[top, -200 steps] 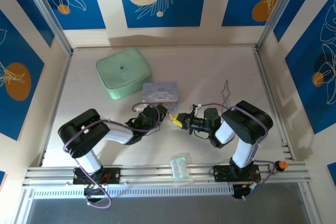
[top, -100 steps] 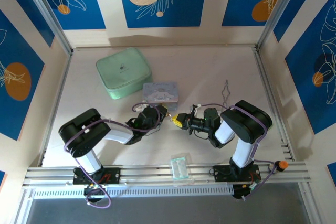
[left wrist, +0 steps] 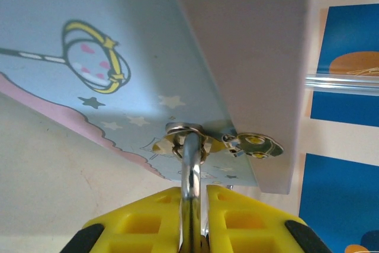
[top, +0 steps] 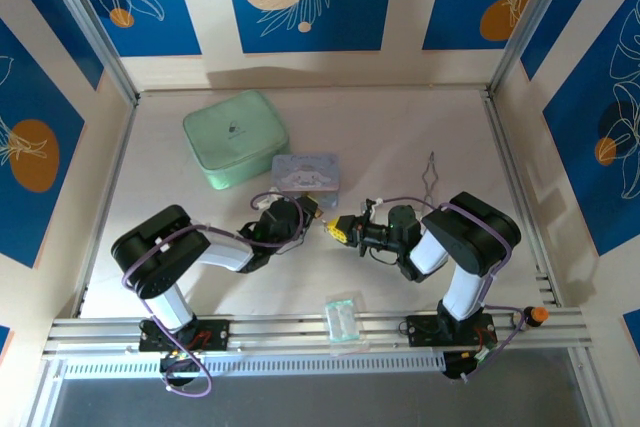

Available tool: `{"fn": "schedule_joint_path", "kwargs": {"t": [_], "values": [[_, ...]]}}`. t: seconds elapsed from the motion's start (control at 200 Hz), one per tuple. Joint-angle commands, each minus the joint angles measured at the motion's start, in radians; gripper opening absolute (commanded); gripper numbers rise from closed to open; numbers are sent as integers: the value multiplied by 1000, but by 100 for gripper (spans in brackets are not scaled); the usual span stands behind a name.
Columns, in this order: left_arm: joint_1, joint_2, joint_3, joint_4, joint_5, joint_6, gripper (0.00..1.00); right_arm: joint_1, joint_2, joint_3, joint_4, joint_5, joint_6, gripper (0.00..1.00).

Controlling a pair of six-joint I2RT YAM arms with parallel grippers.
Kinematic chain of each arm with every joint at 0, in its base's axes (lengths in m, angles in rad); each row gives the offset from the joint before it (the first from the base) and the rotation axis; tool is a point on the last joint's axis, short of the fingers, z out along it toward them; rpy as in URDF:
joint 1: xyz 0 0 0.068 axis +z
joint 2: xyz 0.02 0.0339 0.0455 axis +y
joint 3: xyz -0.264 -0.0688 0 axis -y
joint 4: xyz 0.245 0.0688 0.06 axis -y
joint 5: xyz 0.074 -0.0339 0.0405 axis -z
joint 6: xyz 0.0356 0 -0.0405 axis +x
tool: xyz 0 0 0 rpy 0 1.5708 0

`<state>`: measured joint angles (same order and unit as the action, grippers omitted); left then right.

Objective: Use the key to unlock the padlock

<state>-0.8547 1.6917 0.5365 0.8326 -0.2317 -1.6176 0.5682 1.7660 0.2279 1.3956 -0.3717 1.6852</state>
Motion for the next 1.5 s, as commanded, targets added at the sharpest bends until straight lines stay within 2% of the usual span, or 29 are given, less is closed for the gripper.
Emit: {"fn": "schedule_joint_path", "kwargs": {"t": [0.0, 0.45, 1.016, 1.491], "values": [[-5, -15, 34, 60, 11, 22, 3, -5, 13, 23, 6, -17, 6, 0], [-23, -23, 30, 86, 21, 28, 2, -25, 68, 103, 6, -55, -4, 0], [-10, 2, 44, 96, 19, 15, 0, -43, 69, 37, 6, -87, -19, 0], [-10, 10, 25, 126, 29, -8, 0, -62, 1, 53, 5, -104, -64, 0]]}}
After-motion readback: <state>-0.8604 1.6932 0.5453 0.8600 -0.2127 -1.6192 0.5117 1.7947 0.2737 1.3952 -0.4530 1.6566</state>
